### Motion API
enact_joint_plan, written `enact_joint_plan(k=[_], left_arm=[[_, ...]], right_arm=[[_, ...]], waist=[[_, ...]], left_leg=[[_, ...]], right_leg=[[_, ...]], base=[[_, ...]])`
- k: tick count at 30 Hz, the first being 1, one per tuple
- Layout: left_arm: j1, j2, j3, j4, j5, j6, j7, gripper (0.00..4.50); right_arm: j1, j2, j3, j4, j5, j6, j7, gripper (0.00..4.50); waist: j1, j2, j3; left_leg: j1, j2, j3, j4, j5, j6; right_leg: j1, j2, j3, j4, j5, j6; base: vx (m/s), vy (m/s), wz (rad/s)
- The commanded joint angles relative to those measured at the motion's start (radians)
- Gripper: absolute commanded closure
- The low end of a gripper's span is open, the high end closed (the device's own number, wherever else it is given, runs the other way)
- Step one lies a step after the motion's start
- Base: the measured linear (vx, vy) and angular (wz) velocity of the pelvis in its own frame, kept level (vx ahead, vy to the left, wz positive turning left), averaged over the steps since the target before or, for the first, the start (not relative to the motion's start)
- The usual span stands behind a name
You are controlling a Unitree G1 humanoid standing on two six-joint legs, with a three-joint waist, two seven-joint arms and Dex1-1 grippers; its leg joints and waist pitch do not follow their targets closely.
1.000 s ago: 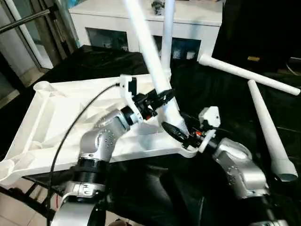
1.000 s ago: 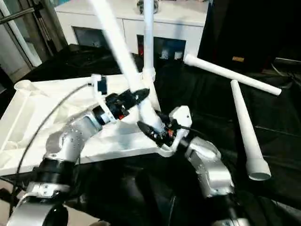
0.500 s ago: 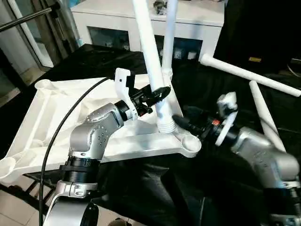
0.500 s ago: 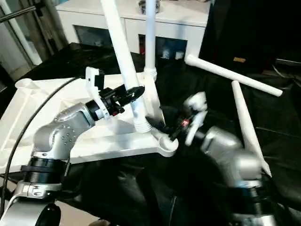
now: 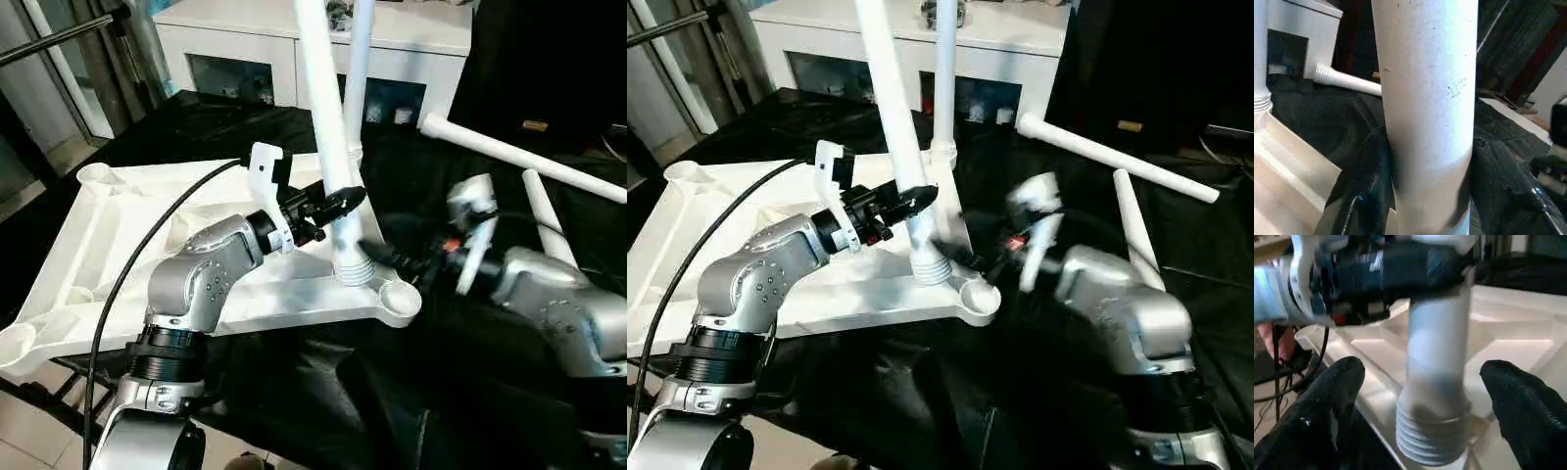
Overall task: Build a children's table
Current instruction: Insert table leg to table base
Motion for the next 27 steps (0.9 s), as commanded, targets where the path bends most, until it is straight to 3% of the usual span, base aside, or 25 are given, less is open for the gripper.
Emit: enact_joint_plan(k=[1,5,7,10,11,14,15,17,23,27], left_arm=[[-0.021,0.0,-0.022,-0.029,0.007,0.006,0.001,2.5],[-0.021,-0.005,-0.051,-0.042,0.02,0.002,-0.01,2.51],[-0.019,-0.009,-0.052,-0.044,0.02,0.001,-0.003,2.51],[-0.016,-0.004,-0.058,-0.048,0.029,-0.004,0.008,2.51],[-0.016,-0.004,-0.058,-0.048,0.029,-0.004,0.008,2.51],[-0.014,0.012,-0.076,-0.048,0.06,-0.034,0.019,2.51],[-0.015,0.014,-0.08,-0.047,0.07,-0.044,0.024,2.51],[-0.018,0.014,-0.082,-0.047,0.08,-0.054,0.033,2.51],[-0.018,0.029,-0.112,-0.04,0.131,-0.09,0.045,2.51],[-0.025,0.03,-0.117,-0.045,0.13,-0.088,0.042,2.51]], right_arm=[[-0.028,0.01,0.045,0.015,-0.063,-0.026,-0.028,0.19],[-0.062,0.066,0.068,0.066,-0.11,-0.063,-0.105,0.19],[-0.063,0.079,0.073,0.075,-0.118,-0.068,-0.122,0.56],[-0.062,0.109,0.056,0.075,-0.112,-0.061,-0.159,0.66],[-0.062,0.109,0.056,0.075,-0.112,-0.061,-0.159,0.92],[-0.058,0.116,0.066,0.062,-0.137,-0.052,-0.175,1.0],[-0.057,0.119,0.066,0.061,-0.137,-0.043,-0.184,1.08],[-0.057,0.127,0.067,0.057,-0.136,-0.034,-0.196,1.41],[-0.056,0.156,0.079,0.041,-0.127,0.011,-0.226,1.88],[-0.056,0.169,0.082,0.053,-0.125,0.025,-0.235,2.2]], waist=[[0.002,-0.023,-0.073],[0.0,-0.026,-0.071],[0.0,-0.025,-0.072],[0.0,-0.03,-0.072],[0.0,-0.029,-0.072],[-0.001,-0.038,-0.072],[-0.001,-0.036,-0.072],[-0.002,-0.044,-0.071],[-0.002,-0.043,-0.071],[-0.001,-0.036,-0.072]], left_leg=[[0.013,0.008,0.006,-0.05,-0.084,0.042],[0.015,0.01,0.006,-0.052,-0.113,0.026],[0.015,0.009,0.006,-0.052,-0.112,0.021],[0.014,0.009,0.005,-0.052,-0.095,0.026],[0.015,0.009,0.005,-0.052,-0.095,0.026],[0.015,0.01,0.006,-0.052,-0.089,0.027],[0.016,0.01,0.006,-0.052,-0.088,0.027],[0.016,0.01,0.007,-0.053,-0.092,0.023],[0.019,0.011,0.005,-0.056,-0.11,0.003],[0.019,0.01,0.004,-0.056,-0.118,-0.012]], right_leg=[[0.048,-0.035,0.031,-0.06,-0.042,-0.211],[0.045,-0.038,0.033,-0.062,-0.088,-0.204],[0.046,-0.036,0.034,-0.061,-0.078,-0.201],[0.047,-0.035,0.034,-0.057,-0.042,-0.201],[0.047,-0.035,0.034,-0.057,-0.039,-0.201],[0.048,-0.035,0.035,-0.055,-0.032,-0.194],[0.047,-0.036,0.035,-0.056,-0.031,-0.193],[0.047,-0.035,0.035,-0.056,-0.035,-0.19],[0.045,-0.034,0.036,-0.056,-0.029,-0.183],[0.046,-0.035,0.036,-0.055,-0.019,-0.185]], base=[[0.0,0.0,0.0],[0.0,0.0,0.0],[0.0,0.0,0.0],[0.0,0.0,0.0],[0.0,0.0,0.0],[0.0,0.0,0.0],[0.0,0.0,0.0],[0.0,0.0,0.0],[0.0,0.0,0.0],[0.0,0.0,0.0]])
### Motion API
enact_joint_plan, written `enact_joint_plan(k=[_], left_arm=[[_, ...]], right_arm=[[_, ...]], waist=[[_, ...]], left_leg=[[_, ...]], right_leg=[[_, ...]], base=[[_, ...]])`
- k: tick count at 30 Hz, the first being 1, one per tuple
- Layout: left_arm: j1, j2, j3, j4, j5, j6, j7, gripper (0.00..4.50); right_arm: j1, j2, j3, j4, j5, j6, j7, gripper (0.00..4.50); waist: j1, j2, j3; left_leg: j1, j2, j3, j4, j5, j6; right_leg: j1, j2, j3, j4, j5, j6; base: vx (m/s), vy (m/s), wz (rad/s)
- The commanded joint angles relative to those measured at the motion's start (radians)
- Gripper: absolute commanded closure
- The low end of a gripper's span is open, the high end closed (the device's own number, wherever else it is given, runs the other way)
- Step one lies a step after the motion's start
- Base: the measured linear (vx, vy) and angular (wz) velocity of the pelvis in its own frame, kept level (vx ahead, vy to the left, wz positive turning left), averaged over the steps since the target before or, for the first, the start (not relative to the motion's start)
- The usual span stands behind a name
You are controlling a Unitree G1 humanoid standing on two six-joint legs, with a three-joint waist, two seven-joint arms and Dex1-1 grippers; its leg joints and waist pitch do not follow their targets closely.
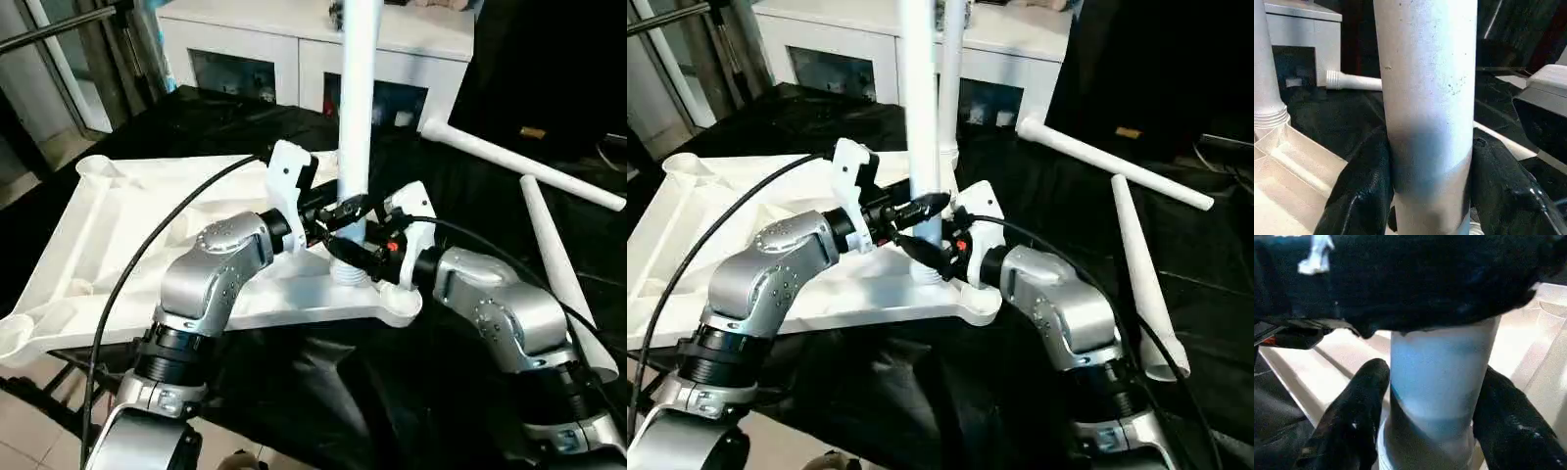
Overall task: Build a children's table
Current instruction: Insert table leg to table base
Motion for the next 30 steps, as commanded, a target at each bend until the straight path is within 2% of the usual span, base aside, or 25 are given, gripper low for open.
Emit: enact_joint_plan(k=[1,2,3,4,5,6,7,9,11,13,14,15,17,19,21,24,25,27,28,30], left_arm=[[-0.022,0.001,-0.007,-0.022,0.011,-0.013,0.004,2.51],[-0.022,0.002,-0.008,-0.021,0.01,-0.013,0.0,2.51],[-0.024,0.004,-0.012,-0.021,0.009,-0.01,-0.009,2.51],[-0.025,0.006,-0.015,-0.021,0.01,-0.007,-0.012,1.95],[-0.023,0.011,-0.021,-0.028,-0.001,0.006,-0.03,1.81],[-0.022,0.014,-0.025,-0.033,-0.009,0.016,-0.043,1.81],[-0.016,0.012,-0.023,-0.047,-0.046,0.039,-0.079,1.73],[-0.012,0.009,-0.02,-0.053,-0.062,0.034,-0.096,1.59],[-0.002,0.009,-0.016,-0.065,-0.091,0.011,-0.145,1.39],[0.009,0.018,0.0,-0.094,-0.18,0.042,-0.248,1.34],[0.009,0.019,0.004,-0.096,-0.193,0.049,-0.259,1.27],[0.006,0.024,0.027,-0.108,-0.267,0.09,-0.324,1.14],[-0.002,0.029,0.044,-0.108,-0.317,0.124,-0.367,1.02],[-0.015,0.055,0.065,-0.099,-0.415,0.231,-0.455,0.96],[-0.02,0.068,0.062,-0.093,-0.43,0.253,-0.486,0.69],[-0.03,0.088,0.048,-0.09,-0.445,0.278,-0.523,0.64],[-0.033,0.108,0.013,-0.096,-0.422,0.269,-0.546,0.64],[-0.033,0.111,0.005,-0.096,-0.414,0.263,-0.547,0.64],[-0.033,0.114,-0.015,-0.092,-0.386,0.242,-0.541,0.92],[-0.04,0.103,-0.02,-0.065,-0.347,0.21,-0.509,0.99]], right_arm=[[-0.001,0.006,0.006,-0.011,0.001,0.02,0.004,2.39],[-0.001,0.009,0.004,-0.01,0.003,0.022,0.002,2.39],[0.0,0.012,0.0,-0.009,0.004,0.023,-0.001,2.52],[0.001,0.015,-0.003,-0.007,0.003,0.018,-0.004,2.54],[0.003,0.022,-0.012,-0.001,0.011,0.001,0.001,2.55],[0.005,0.027,-0.017,0.003,0.017,-0.011,0.006,2.55],[0.011,0.034,-0.029,0.007,0.036,-0.033,0.029,2.59],[0.022,0.034,-0.036,0.003,0.057,-0.052,0.061,2.6],[0.054,0.027,-0.052,-0.023,0.115,-0.083,0.151,2.6],[0.091,-0.01,-0.052,-0.056,0.16,-0.085,0.251,2.6],[0.095,-0.016,-0.05,-0.06,0.162,-0.086,0.263,2.6],[0.12,-0.053,-0.036,-0.08,0.176,-0.089,0.339,2.6],[0.137,-0.081,-0.027,-0.095,0.187,-0.094,0.398,2.6],[0.156,-0.137,-0.008,-0.122,0.203,-0.077,0.475,2.6],[0.158,-0.156,-0.003,-0.132,0.207,-0.069,0.493,2.6],[0.159,-0.176,-0.009,-0.144,0.223,-0.06,0.516,2.6],[0.157,-0.188,-0.009,-0.146,0.223,-0.062,0.527,2.6],[0.157,-0.19,-0.009,-0.146,0.222,-0.063,0.53,2.6],[0.155,-0.194,-0.007,-0.145,0.218,-0.066,0.535,2.6],[0.154,-0.201,-0.006,-0.146,0.217,-0.068,0.541,2.6]], waist=[[-0.001,-0.008,-0.075],[0.0,-0.009,-0.075],[0.0,-0.002,-0.074],[-0.001,-0.006,-0.074],[-0.003,0.0,-0.075],[-0.002,-0.001,-0.075],[-0.001,0.002,-0.076],[-0.002,-0.001,-0.076],[0.0,0.007,-0.076],[0.003,0.004,-0.077],[0.003,0.004,-0.077],[0.004,0.005,-0.075],[0.003,0.005,-0.073],[0.003,0.007,-0.07],[0.001,0.004,-0.067],[0.0,0.009,-0.066],[0.001,0.013,-0.065],[0.001,0.012,-0.064],[0.0,0.015,-0.065],[0.0,0.014,-0.065]], left_leg=[[0.018,0.009,0.004,-0.06,-0.12,-0.012],[0.018,0.009,0.004,-0.06,-0.12,-0.012],[0.019,0.009,0.003,-0.06,-0.124,-0.014],[0.019,0.009,0.004,-0.061,-0.131,-0.015],[0.02,0.008,0.004,-0.061,-0.137,-0.018],[0.019,0.009,0.003,-0.061,-0.141,-0.019],[0.02,0.009,0.002,-0.061,-0.139,-0.02],[0.02,0.009,0.003,-0.06,-0.142,-0.019],[0.02,0.009,0.004,-0.059,-0.152,-0.009],[0.02,0.009,0.003,-0.059,-0.155,0.001],[0.018,0.01,0.003,-0.059,-0.153,0.004],[0.018,0.009,0.004,-0.058,-0.155,0.007],[0.018,0.008,0.004,-0.059,-0.177,0.013],[0.021,0.007,0.005,-0.06,-0.204,0.013],[0.02,0.007,0.004,-0.062,-0.224,0.011],[0.024,0.009,0.003,-0.063,-0.253,0.002],[0.026,0.009,0.002,-0.065,-0.266,-0.002],[0.026,0.009,0.002,-0.066,-0.27,-0.006],[0.025,0.009,0.001,-0.066,-0.269,-0.008],[0.025,0.01,0.0,-0.067,-0.271,-0.01]], right_leg=[[0.048,-0.034,0.034,-0.057,-0.017,-0.191],[0.048,-0.035,0.034,-0.056,-0.015,-0.191],[0.047,-0.035,0.034,-0.056,-0.018,-0.192],[0.047,-0.034,0.034,-0.058,-0.02,-0.191],[0.045,-0.034,0.034,-0.058,-0.02,-0.192],[0.047,-0.034,0.033,-0.058,-0.02,-0.192],[0.047,-0.035,0.033,-0.056,-0.012,-0.197],[0.048,-0.034,0.033,-0.054,0.002,-0.207],[0.048,-0.033,0.033,-0.056,0.02,-0.215],[0.052,-0.034,0.032,-0.054,0.029,-0.226],[0.053,-0.033,0.031,-0.052,0.035,-0.23],[0.052,-0.032,0.031,-0.052,0.036,-0.235],[0.052,-0.032,0.031,-0.054,0.003,-0.246],[0.05,-0.032,0.031,-0.059,-0.05,-0.247],[0.05,-0.032,0.032,-0.064,-0.107,-0.238],[0.045,-0.034,0.034,-0.071,-0.173,-0.227],[0.044,-0.034,0.034,-0.074,-0.2,-0.219],[0.042,-0.033,0.035,-0.076,-0.219,-0.208],[0.042,-0.034,0.035,-0.077,-0.226,-0.205],[0.041,-0.034,0.035,-0.079,-0.231,-0.199]], base=[[0.0,0.0,0.0],[0.0,0.0,0.0],[0.0,0.0,0.0],[0.0,0.0,0.0],[0.0,0.0,0.0],[0.0,0.0,0.0],[0.0,0.0,0.0],[0.0,0.0,0.0],[0.0,0.0,0.0],[0.0,0.0,0.0],[0.0,0.0,0.0],[0.0,0.0,0.0],[0.0,0.0,0.0],[0.0,0.0,0.0],[0.0,0.0,0.0],[0.0,0.0,0.0],[0.0,0.0,0.0],[0.0,0.0,0.0],[0.0,0.0,0.0],[0.0,0.0,0.0]])
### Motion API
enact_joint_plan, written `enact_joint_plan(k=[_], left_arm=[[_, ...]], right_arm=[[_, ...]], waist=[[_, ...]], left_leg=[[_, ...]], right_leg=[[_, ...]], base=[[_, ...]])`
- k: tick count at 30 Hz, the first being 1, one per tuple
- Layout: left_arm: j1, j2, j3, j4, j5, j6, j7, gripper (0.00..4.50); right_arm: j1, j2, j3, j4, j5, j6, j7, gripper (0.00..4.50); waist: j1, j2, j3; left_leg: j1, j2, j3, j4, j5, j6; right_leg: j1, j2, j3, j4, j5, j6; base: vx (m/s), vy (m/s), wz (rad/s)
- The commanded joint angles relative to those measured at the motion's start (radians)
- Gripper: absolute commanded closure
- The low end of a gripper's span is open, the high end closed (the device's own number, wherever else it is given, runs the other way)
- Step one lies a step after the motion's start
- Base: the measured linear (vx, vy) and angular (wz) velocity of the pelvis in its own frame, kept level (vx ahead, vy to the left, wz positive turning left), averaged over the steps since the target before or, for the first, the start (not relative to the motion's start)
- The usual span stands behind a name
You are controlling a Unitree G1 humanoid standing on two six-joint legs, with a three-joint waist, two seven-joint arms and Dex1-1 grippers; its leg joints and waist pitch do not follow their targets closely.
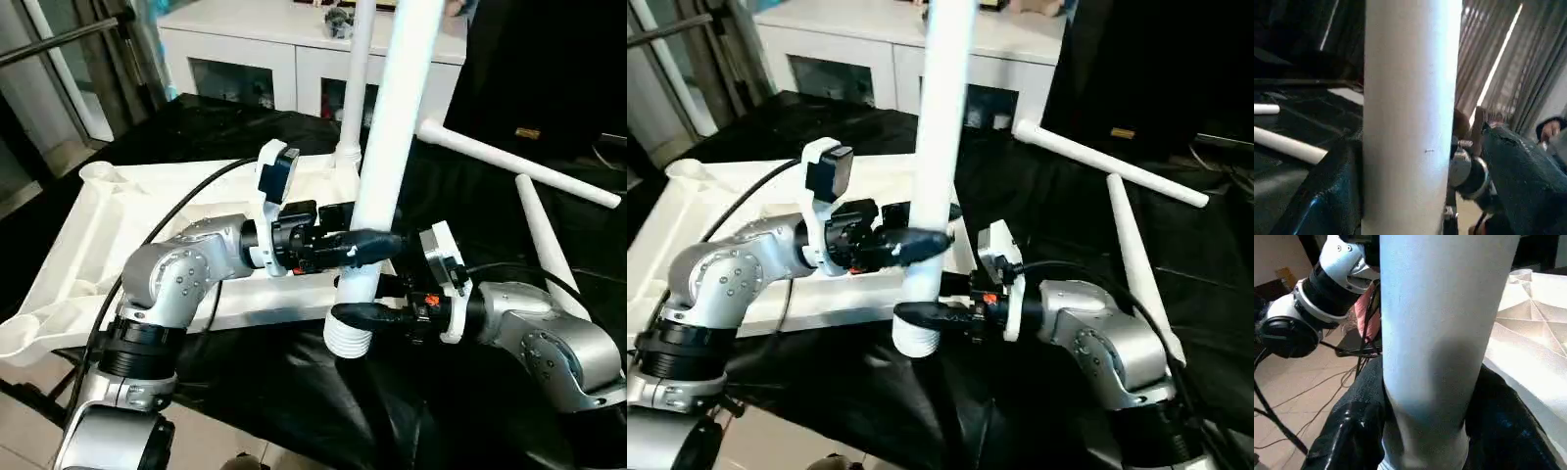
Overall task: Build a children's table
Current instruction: Insert table leg to table base
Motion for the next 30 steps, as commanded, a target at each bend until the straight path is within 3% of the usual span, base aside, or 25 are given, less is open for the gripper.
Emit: enact_joint_plan(k=[1,4,6,13,15,20,22,24,26,29,30], left_arm=[[-0.025,-0.025,-0.004,0.033,0.054,-0.049,0.053,1.04],[-0.028,-0.034,0.011,0.041,0.052,-0.054,0.07,1.44],[-0.029,-0.038,0.018,0.043,0.049,-0.054,0.076,1.47],[-0.02,-0.045,0.049,0.038,0.052,-0.07,0.136,1.93],[-0.017,-0.049,0.054,0.034,0.056,-0.076,0.15,2.2],[-0.007,-0.051,0.041,0.014,0.111,-0.116,0.209,2.51],[-0.011,-0.06,0.028,0.006,0.178,-0.157,0.284,2.59],[-0.024,-0.067,0.01,-0.002,0.264,-0.192,0.387,2.59],[-0.031,-0.074,0.012,-0.004,0.28,-0.189,0.425,2.61],[-0.058,-0.097,0.02,0.004,0.321,-0.196,0.532,2.62],[-0.065,-0.102,0.023,0.008,0.328,-0.202,0.553,2.62]], right_arm=[[-0.011,-0.017,-0.004,-0.013,0.0,-0.005,0.006,2.6],[-0.012,-0.019,-0.003,-0.014,-0.001,-0.004,0.007,2.6],[-0.013,-0.02,-0.002,-0.014,-0.002,-0.004,0.008,2.6],[-0.023,-0.028,0.004,-0.009,-0.008,-0.001,0.008,2.61],[-0.025,-0.027,0.005,-0.006,-0.015,-0.005,0.001,2.05],[-0.032,-0.022,0.003,0.0,-0.01,0.016,-0.024,1.57],[-0.045,-0.001,0.006,0.017,-0.087,-0.023,-0.119,1.37],[-0.073,0.039,0.006,0.052,-0.177,-0.053,-0.261,1.27],[-0.08,0.055,-0.001,0.055,-0.184,-0.053,-0.292,1.19],[-0.112,0.12,-0.031,0.101,-0.236,-0.066,-0.447,1.19],[-0.121,0.14,-0.04,0.121,-0.258,-0.075,-0.502,1.19]], waist=[[-0.001,-0.002,-0.06],[0.0,-0.006,-0.065],[-0.001,-0.007,-0.067],[0.001,-0.01,-0.068],[0.0,-0.008,-0.066],[0.0,-0.008,-0.065],[-0.002,-0.007,-0.063],[-0.005,-0.013,-0.063],[-0.007,-0.01,-0.065],[-0.009,-0.018,-0.067],[-0.008,-0.015,-0.069]], left_leg=[[0.021,0.011,0.003,-0.068,-0.273,-0.011],[0.014,0.009,0.001,-0.066,-0.238,-0.005],[0.012,0.008,0.002,-0.064,-0.211,0.001],[0.013,0.009,0.004,-0.061,-0.189,0.019],[0.012,0.009,0.003,-0.062,-0.198,0.016],[0.014,0.01,0.003,-0.064,-0.214,0.007],[0.012,0.012,0.001,-0.066,-0.212,-0.004],[0.013,0.01,0.003,-0.065,-0.218,-0.013],[0.015,0.009,0.002,-0.066,-0.214,-0.024],[0.013,0.008,0.003,-0.064,-0.191,-0.023],[0.013,0.008,0.002,-0.063,-0.175,-0.022]], right_leg=[[0.039,-0.033,0.033,-0.088,-0.231,-0.196],[0.045,-0.034,0.033,-0.083,-0.198,-0.195],[0.046,-0.033,0.032,-0.079,-0.157,-0.203],[0.045,-0.032,0.031,-0.076,-0.127,-0.221],[0.045,-0.033,0.031,-0.077,-0.137,-0.22],[0.044,-0.034,0.032,-0.081,-0.172,-0.2],[0.041,-0.033,0.032,-0.082,-0.174,-0.192],[0.041,-0.034,0.033,-0.085,-0.193,-0.178],[0.04,-0.034,0.033,-0.084,-0.209,-0.156],[0.039,-0.032,0.033,-0.08,-0.18,-0.16],[0.038,-0.031,0.033,-0.077,-0.154,-0.165]], base=[[0.0,0.0,0.0],[0.0,0.0,0.0],[0.0,0.0,0.0],[0.0,0.0,0.0],[0.0,0.0,0.0],[0.0,0.0,0.0],[0.0,0.0,0.0],[0.0,0.0,0.0],[0.0,0.0,0.0],[0.0,0.0,0.0],[0.0,0.0,0.0]])
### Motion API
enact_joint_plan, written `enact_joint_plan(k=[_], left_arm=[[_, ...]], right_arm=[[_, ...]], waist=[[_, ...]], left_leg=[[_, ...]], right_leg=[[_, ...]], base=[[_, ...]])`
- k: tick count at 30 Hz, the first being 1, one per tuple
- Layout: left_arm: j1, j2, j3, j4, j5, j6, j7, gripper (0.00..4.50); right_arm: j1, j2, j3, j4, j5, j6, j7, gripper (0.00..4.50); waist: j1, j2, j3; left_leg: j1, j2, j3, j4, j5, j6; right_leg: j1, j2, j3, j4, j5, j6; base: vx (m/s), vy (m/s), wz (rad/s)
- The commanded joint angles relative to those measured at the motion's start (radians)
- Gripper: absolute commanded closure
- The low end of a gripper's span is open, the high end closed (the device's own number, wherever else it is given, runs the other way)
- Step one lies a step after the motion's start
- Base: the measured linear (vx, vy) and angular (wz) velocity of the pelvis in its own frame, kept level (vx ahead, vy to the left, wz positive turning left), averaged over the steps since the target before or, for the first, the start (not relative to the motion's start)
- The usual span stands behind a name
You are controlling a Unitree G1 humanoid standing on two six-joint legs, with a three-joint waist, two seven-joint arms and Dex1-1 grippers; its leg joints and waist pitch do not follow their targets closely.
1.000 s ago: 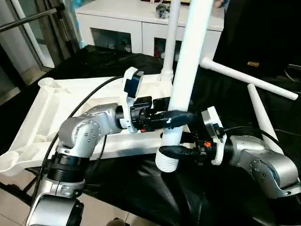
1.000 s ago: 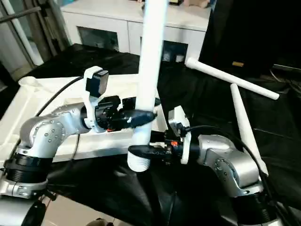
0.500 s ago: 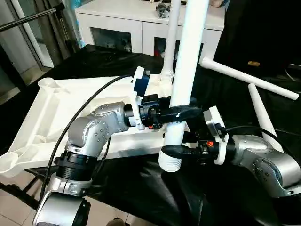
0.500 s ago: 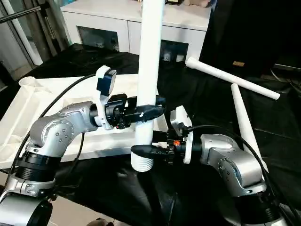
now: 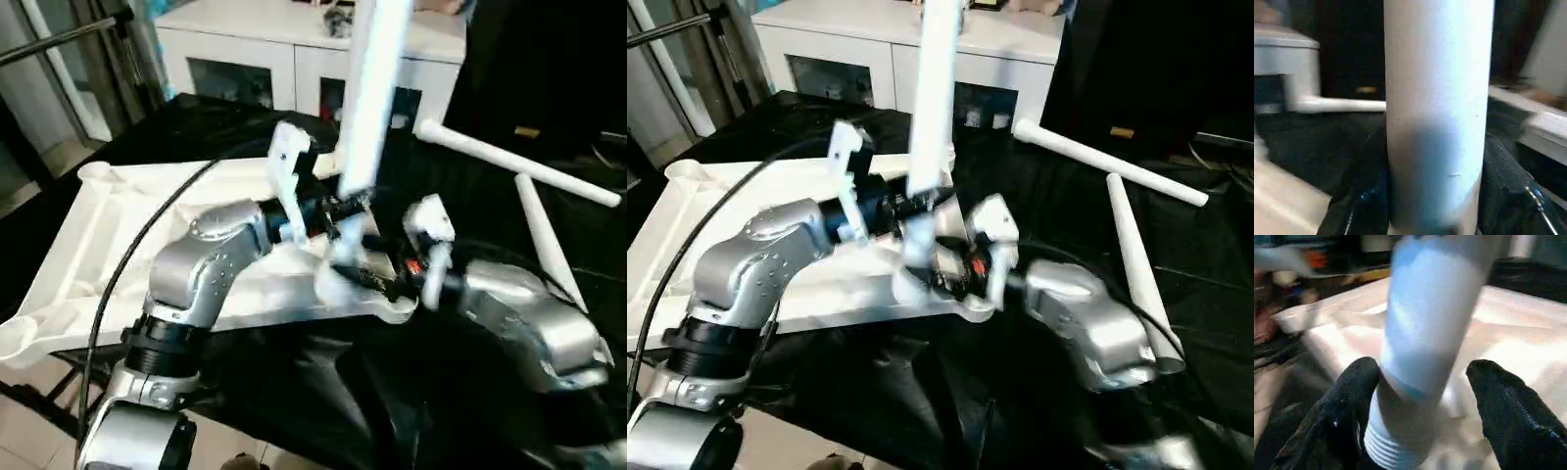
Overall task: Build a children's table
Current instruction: Insert table leg to table base
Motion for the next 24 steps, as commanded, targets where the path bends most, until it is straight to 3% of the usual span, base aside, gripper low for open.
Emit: enact_joint_plan(k=[1,9,15,17,24], left_arm=[[-0.03,-0.011,0.005,-0.011,0.006,-0.009,0.027,2.62],[-0.036,-0.028,0.01,-0.003,0.026,-0.026,0.047,2.62],[-0.034,-0.026,0.0,-0.001,0.022,-0.021,0.044,2.62],[-0.036,-0.014,-0.006,0.007,0.017,-0.013,0.019,2.62],[-0.069,0.015,0.004,0.038,-0.014,0.047,-0.035,2.62]], right_arm=[[-0.023,0.015,-0.039,0.045,-0.063,-0.024,-0.127,1.19],[-0.031,0.038,-0.036,0.057,-0.107,0.019,-0.203,1.19],[-0.038,0.035,-0.042,0.032,-0.066,0.038,-0.169,1.19],[-0.034,0.009,-0.034,0.008,-0.021,0.056,-0.104,1.19],[-0.019,-0.07,-0.024,-0.069,0.044,0.115,0.033,1.19]], waist=[[-0.002,-0.016,-0.069],[0.003,-0.015,-0.074],[0.003,-0.016,-0.071],[0.003,-0.016,-0.07],[0.006,-0.016,-0.071]], left_leg=[[0.015,0.007,0.003,-0.064,-0.164,-0.02],[0.012,0.004,0.005,-0.057,-0.099,0.003],[0.011,0.004,0.006,-0.058,-0.133,0.006],[0.012,0.005,0.006,-0.058,-0.144,0.003],[0.012,0.004,0.006,-0.056,-0.136,0.012]], right_leg=[[0.041,-0.032,0.03,-0.075,-0.138,-0.169],[0.047,-0.029,0.031,-0.062,0.004,-0.191],[0.047,-0.03,0.033,-0.068,-0.053,-0.182],[0.045,-0.029,0.034,-0.069,-0.071,-0.178],[0.044,-0.029,0.034,-0.067,-0.061,-0.181]], base=[[0.0,0.0,0.0],[0.0,0.0,0.0],[0.0,0.0,0.0],[0.0,0.0,0.0],[0.0,0.0,0.0]])
